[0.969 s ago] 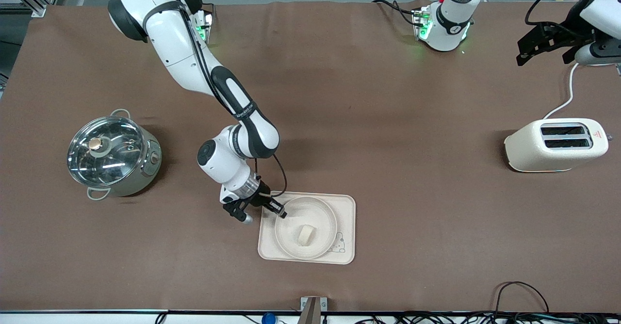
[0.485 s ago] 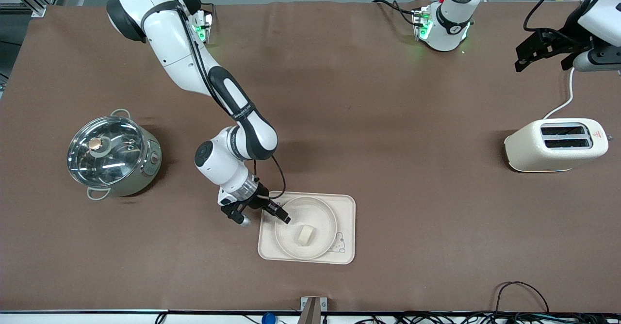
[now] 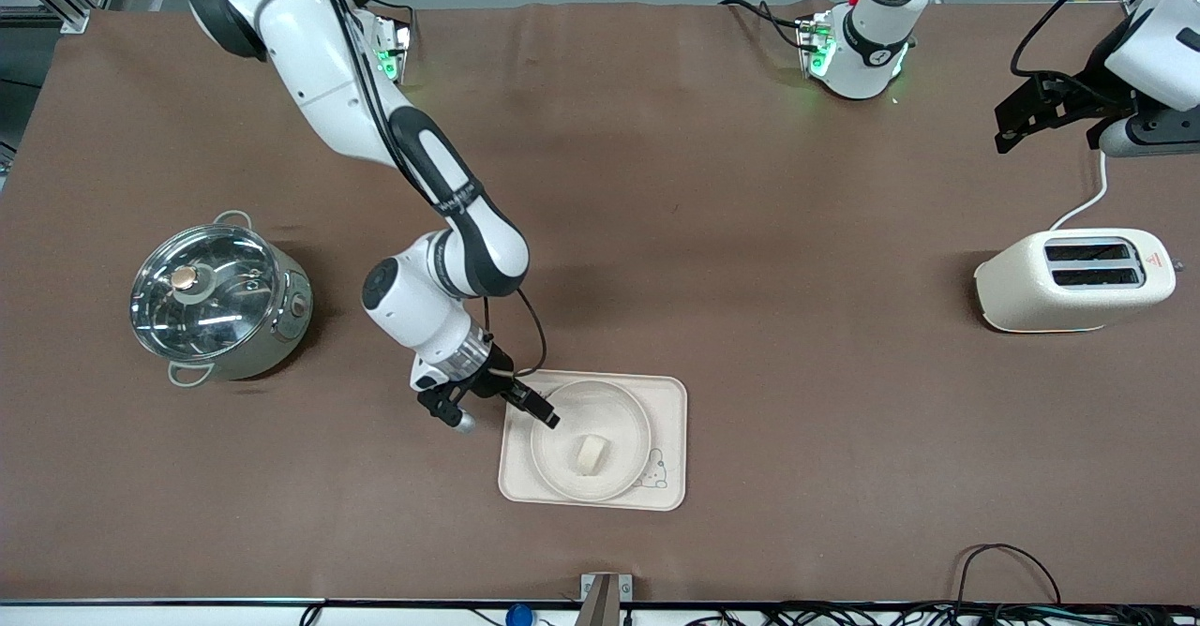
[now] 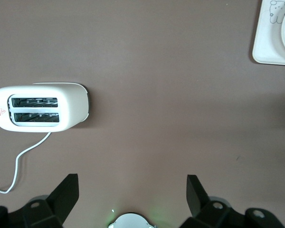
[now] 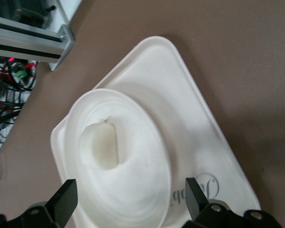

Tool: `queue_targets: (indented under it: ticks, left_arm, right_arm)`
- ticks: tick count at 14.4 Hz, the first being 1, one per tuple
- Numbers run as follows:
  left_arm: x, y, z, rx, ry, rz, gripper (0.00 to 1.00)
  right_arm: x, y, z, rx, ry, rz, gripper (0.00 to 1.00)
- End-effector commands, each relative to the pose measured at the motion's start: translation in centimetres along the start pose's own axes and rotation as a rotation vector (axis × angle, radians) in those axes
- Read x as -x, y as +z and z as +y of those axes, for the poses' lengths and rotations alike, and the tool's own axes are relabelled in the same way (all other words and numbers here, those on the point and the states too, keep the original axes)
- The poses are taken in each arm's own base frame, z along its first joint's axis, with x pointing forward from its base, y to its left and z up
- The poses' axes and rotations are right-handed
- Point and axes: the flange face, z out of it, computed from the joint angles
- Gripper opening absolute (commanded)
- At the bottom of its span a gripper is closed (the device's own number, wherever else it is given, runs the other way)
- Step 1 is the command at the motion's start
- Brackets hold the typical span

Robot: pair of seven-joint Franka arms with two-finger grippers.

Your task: Place bun in plate and plate on tray

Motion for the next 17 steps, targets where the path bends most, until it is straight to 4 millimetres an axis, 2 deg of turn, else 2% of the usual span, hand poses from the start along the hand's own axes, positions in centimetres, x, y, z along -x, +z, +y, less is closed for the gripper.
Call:
queue_targets:
  ticks: [1,4,7,8,10,12,14,17]
  left_arm:
    - [0.1,-0.7,0.6,-0.016,0.005,0.027,1.00]
    - [0.2,-0.5,0.4,-0.010,0.003,0.025,1.00]
    - [0.1,-0.6,0.5,-0.008,0.008,0.030,1.00]
    - [0.2,-0.7,0.5,-0.008,0.009,0.031,1.00]
    - [0.3,-0.9,0.6,-0.005,0.022,0.032,1.00]
    - [0.3,-1.0,0.7,0.000,0.024,0.032,1.00]
    - [0.4,-1.1,0.7,-0.002,0.025,0.032,1.00]
    - [0.9,-1.7,0.7,0.000,0.028,0.044,1.00]
  right_arm:
    - [-0.6,-8.1,-1.5,-0.009,0.020,-0.069,1.00]
    - [-3.9,-15.4,-2.0,0.006,0.012,-0.105,1.00]
    - [-7.9,-21.8,-1.5,0.106,-0.099,-0.083,1.00]
    - [-9.9,-24.6,-1.7,0.148,-0.140,-0.067,1.00]
    - [-12.4,-30.1,-1.7,0.212,-0.169,-0.096,1.00]
    - [-12.9,-35.1,-1.3,0.287,-0.290,-0.121,1.00]
    - [-13.8,-39.6,0.1,0.382,-0.379,-0.110,1.00]
    - [-13.7,-45.7,0.3,0.455,-0.397,-0.154,1.00]
